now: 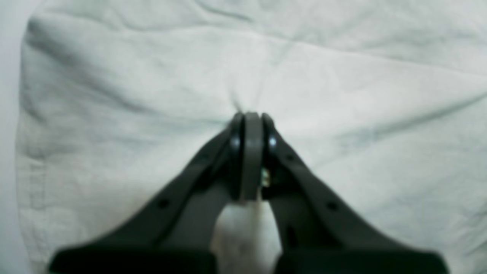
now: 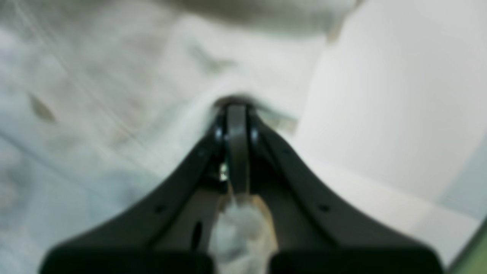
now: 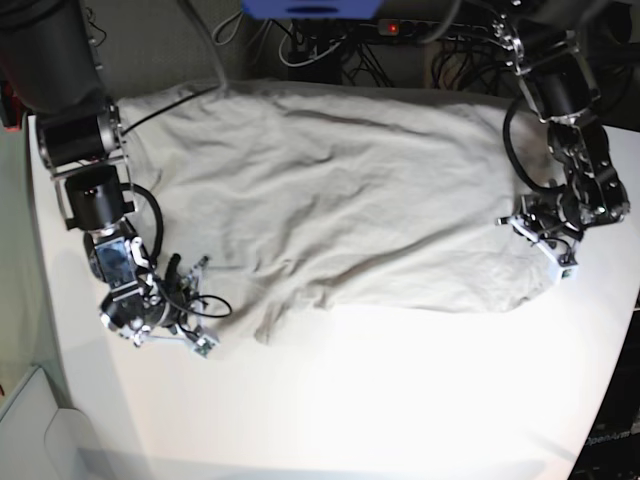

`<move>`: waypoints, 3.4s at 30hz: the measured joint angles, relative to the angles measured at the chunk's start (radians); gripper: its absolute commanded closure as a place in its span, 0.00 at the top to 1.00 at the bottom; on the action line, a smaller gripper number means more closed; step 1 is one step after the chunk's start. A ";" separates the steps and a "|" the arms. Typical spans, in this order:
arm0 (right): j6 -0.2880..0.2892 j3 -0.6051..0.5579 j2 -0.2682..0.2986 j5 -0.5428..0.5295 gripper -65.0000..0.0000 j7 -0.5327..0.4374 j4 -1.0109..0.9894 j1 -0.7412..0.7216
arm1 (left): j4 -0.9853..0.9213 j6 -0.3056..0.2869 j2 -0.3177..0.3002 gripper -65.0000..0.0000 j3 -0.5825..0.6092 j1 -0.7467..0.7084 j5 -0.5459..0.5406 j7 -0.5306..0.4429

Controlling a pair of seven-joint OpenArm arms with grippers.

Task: Layout the t-shirt on the table in an organized manner, then fold the t-shirt properly
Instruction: 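Pull the shirt side with the right gripper, smoothing it along the table, then regrasp the shirt with the right gripper and move the left gripper outward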

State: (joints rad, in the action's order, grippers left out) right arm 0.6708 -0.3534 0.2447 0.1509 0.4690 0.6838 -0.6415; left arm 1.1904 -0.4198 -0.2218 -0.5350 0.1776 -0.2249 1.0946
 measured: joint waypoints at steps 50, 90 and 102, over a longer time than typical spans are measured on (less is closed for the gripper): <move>0.029 0.175 -0.092 0.005 0.00 0.404 0.689 0.208 | 0.336 0.000 0.020 0.00 0.006 -0.099 0.037 0.188; 0.028 0.176 -0.195 -0.020 0.00 0.336 0.657 0.453 | 0.322 0.001 -0.013 0.56 -0.252 0.018 0.045 0.233; 0.027 0.176 -0.188 -0.019 0.00 0.298 0.653 0.457 | 0.090 0.005 -0.033 0.00 -0.236 0.146 0.051 0.153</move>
State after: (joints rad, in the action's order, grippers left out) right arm 0.6979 -0.1776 0.0570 0.1318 0.7673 1.3365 -0.1844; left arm 1.2804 -0.4152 -0.2550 -0.7712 0.3237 -0.1741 1.2480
